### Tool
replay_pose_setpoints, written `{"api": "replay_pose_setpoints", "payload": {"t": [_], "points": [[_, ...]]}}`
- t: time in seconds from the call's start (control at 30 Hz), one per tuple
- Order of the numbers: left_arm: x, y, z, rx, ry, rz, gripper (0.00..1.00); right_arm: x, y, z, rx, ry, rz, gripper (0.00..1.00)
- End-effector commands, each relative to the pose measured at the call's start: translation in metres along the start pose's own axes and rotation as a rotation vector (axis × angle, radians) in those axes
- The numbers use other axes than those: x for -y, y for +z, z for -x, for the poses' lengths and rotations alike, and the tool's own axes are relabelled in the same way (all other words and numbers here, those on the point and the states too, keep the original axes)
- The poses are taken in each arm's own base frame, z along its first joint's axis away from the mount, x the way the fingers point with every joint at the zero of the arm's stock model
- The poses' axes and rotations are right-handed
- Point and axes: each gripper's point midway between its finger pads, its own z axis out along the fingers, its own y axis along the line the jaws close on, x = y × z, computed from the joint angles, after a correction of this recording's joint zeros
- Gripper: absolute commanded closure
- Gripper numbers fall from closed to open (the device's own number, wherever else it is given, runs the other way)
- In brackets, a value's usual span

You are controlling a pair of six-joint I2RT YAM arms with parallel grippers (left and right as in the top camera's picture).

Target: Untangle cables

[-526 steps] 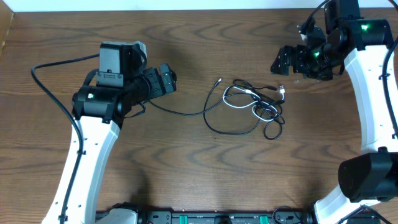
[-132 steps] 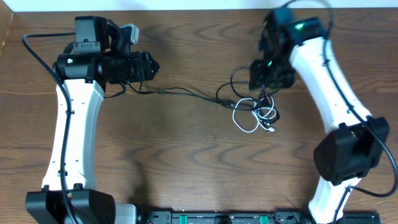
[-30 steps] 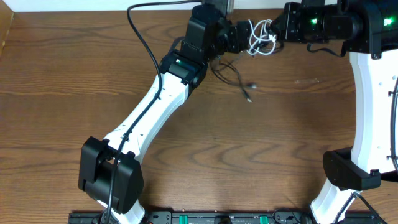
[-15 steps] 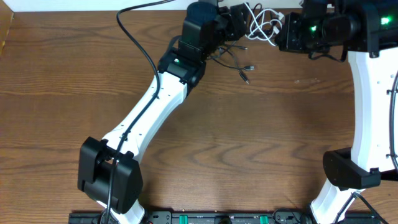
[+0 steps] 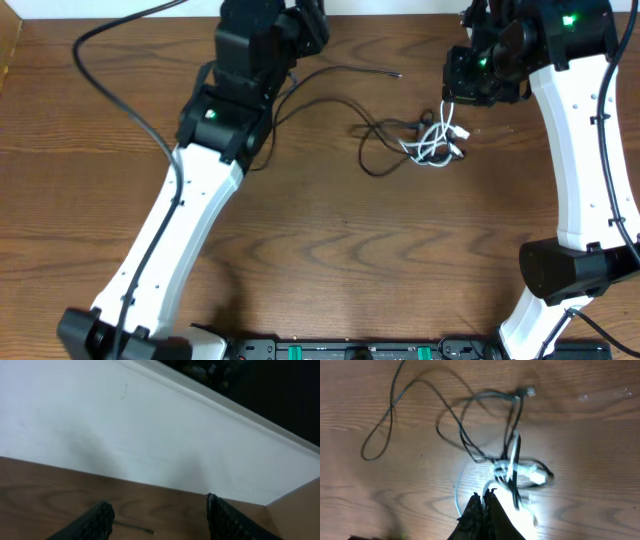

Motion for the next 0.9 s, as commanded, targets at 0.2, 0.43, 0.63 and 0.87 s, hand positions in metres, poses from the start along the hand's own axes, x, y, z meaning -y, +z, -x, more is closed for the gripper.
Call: {"api": "replay_pose_setpoints", "payload": {"t": [0.2,0.43,0.63,0.87], "points": [[0.013,-0.008,-0.099,-0.440,0.118,-0.188,0.37,0.002,-0.004,0.003,0.022,-0.018,-0.004,0.99],[0.029,-0.007,-0.165,-0.667,0.252,-0.465,0.21,0.002,-0.004,0.002,0.020,-0.023,-0.004,0.99],[0.029,0.003,-0.202,-0.778,0.208,-0.554,0.15,0.002,-0.004,0.002,0.019,-0.023,-0.004,0.99],[0.032,0.001,-0.231,-0.839,0.273,-0.593,0.15,0.002,-0.004,0.002,0.018,-0.031,-0.004,0.99]]}}
